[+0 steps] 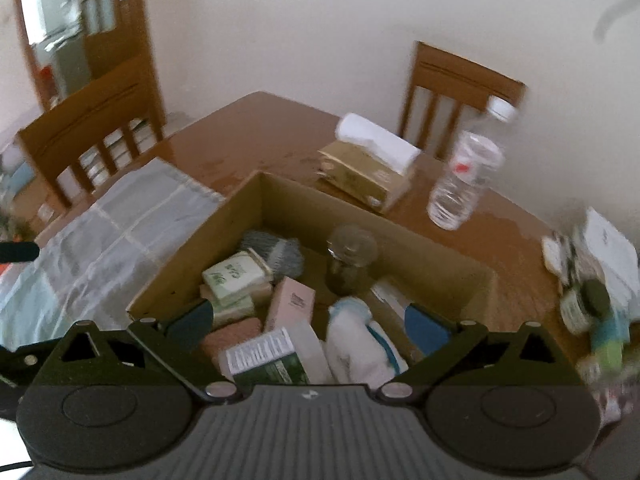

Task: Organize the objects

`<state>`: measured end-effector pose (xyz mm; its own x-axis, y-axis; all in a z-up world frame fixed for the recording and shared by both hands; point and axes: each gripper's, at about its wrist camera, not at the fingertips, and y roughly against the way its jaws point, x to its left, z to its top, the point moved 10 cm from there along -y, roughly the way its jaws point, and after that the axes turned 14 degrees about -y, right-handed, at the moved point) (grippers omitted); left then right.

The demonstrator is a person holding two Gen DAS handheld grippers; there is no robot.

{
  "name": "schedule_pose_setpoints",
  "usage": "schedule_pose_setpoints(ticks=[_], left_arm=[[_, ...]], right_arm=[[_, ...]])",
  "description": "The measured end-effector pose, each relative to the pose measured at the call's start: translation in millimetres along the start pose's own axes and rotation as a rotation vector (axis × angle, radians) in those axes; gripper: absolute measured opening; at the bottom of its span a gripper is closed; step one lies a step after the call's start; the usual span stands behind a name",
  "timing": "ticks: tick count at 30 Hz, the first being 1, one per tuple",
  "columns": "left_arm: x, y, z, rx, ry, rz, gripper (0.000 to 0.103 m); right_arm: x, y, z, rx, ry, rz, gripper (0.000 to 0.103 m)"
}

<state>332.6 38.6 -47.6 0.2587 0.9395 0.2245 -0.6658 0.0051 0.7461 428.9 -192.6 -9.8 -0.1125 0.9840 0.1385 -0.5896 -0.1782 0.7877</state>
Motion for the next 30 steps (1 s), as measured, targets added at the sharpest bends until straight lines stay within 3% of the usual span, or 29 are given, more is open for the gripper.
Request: schedule_pose_setpoints(ticks=[6, 13, 18, 30], left_arm=[[-14, -16, -13, 0.062, 0.036, -0.019, 0.101], [-42, -19, -18, 0.092, -0.032, -0.050, 0.101], [-54, -17, -17, 0.128, -0.027, -0.108, 0.101], [-54, 2, 11, 0.101, -0.081, -0.072, 0.101]], right_arm=[[-35, 1, -58, 0.047, -0.175, -0.121, 0.103], [-45, 3, -115, 0.121, -0.342, -0.199, 0.103], [-37, 18, -122, 0.120, -0.351, -0.226, 0.103], [-31, 44, -108, 0.085, -0.344, -0.263, 0.103]])
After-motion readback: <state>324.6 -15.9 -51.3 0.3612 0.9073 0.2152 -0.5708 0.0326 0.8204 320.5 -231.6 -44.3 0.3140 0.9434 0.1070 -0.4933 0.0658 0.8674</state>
